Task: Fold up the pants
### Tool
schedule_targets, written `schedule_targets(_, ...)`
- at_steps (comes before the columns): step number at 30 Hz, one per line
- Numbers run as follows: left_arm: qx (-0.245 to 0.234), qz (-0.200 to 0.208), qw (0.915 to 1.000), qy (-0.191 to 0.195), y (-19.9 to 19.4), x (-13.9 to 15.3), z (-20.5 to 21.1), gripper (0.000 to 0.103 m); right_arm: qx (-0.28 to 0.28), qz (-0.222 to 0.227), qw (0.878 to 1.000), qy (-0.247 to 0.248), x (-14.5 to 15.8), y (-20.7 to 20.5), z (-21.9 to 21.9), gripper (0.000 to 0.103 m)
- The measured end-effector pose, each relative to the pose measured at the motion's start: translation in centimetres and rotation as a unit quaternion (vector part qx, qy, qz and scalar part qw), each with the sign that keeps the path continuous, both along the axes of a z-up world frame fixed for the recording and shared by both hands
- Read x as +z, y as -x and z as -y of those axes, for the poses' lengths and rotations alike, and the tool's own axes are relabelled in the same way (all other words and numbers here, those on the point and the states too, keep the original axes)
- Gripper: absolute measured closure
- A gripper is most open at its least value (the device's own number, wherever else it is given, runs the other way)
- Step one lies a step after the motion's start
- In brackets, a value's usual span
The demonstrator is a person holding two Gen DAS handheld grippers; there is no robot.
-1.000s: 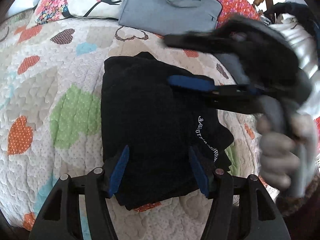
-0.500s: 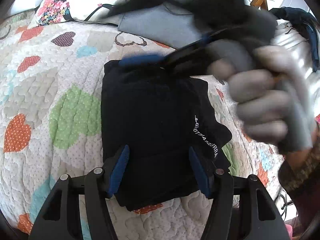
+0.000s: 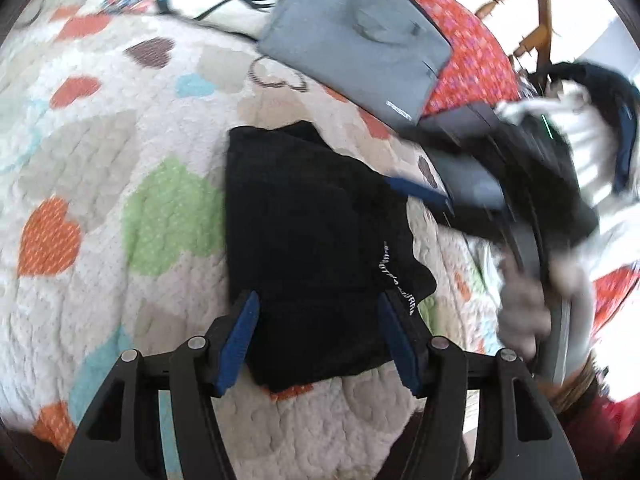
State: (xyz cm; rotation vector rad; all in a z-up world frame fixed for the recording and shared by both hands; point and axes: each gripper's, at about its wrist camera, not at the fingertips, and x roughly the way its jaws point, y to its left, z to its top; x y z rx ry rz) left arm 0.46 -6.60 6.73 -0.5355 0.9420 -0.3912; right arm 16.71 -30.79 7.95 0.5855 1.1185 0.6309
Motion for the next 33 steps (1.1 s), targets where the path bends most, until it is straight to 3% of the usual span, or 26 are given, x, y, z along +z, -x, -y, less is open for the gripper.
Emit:
schedule_targets(3, 0.018, -0.04, 0.999, 0.008, 0.3, -1.5, -0.9, 0.042, -0.009, -0.028, 0.998, -0.062, -1.7, 3.2, 3.0, 0.04)
schedule_targets(5, 0.017, -0.075, 0.9969, 0.016, 0.2, -2.9, -1.0, 0.042, -0.019, -0.057, 0.996, -0.061, -4.1, 4.9, 4.3, 0.043)
schedule_targets(6, 0.017, -0.082, 0.9962, 0.026, 0.5, -3.2, -1.0, 0.041, -0.025, -0.064, 0.996, -0.056, -5.2, 5.7, 4.9, 0.045)
schedule_targets(9, 0.016, -0.08, 0.9965, 0.017, 0.8, -2.8, -0.9, 0.041, -0.054, -0.069, 0.988, -0.128, -7.0, 8.2, 7.2, 0.047)
schedule_targets(11, 0.013, -0.08, 0.9967, 0.008, 0.9, -2.3, -0.7, 0.041, -0.067, -0.069, 0.985, -0.141, -7.3, 9.4, 8.2, 0.047)
schedule_targets(14, 0.012, -0.081, 0.9967, 0.004, 0.7, -1.9, -0.6, 0.041, -0.068, -0.07, 0.992, -0.077, -7.3, 10.9, 8.8, 0.047)
schedule_targets(17, 0.013, -0.077, 0.997, 0.002, 0.5, -1.6, -1.1, 0.041, -0.07, -0.065, 0.994, -0.049, -6.8, 11.5, 9.3, 0.047)
schedule_targets(18, 0.013, -0.075, 0.9971, 0.001, 0.5, -1.5, -1.2, 0.041, -0.075, -0.065, 0.995, -0.032, -6.7, 11.6, 9.6, 0.04)
schedule_targets(19, 0.014, -0.074, 0.9971, -0.001, 0.4, -1.4, -1.3, 0.041, -0.08, -0.065, 0.995, -0.006, -6.5, 11.7, 9.8, 0.04)
schedule_targets(26, 0.021, -0.056, 0.9981, -0.011, 1.9, 0.2, -1.5, 0.041, -0.095, -0.05, 0.994, 0.0, -6.0, 13.4, 10.7, 0.04)
schedule_targets(30, 0.03, -0.006, 0.9993, -0.021, 3.8, 3.5, -1.8, 0.041, -0.099, -0.006, 0.995, 0.028, -2.8, 15.7, 11.2, 0.04)
schedule_targets(33, 0.036, 0.049, 0.9975, -0.036, 5.3, 6.9, -1.9, 0.041, -0.104, 0.059, 0.991, 0.058, 2.0, 17.6, 11.5, 0.038)
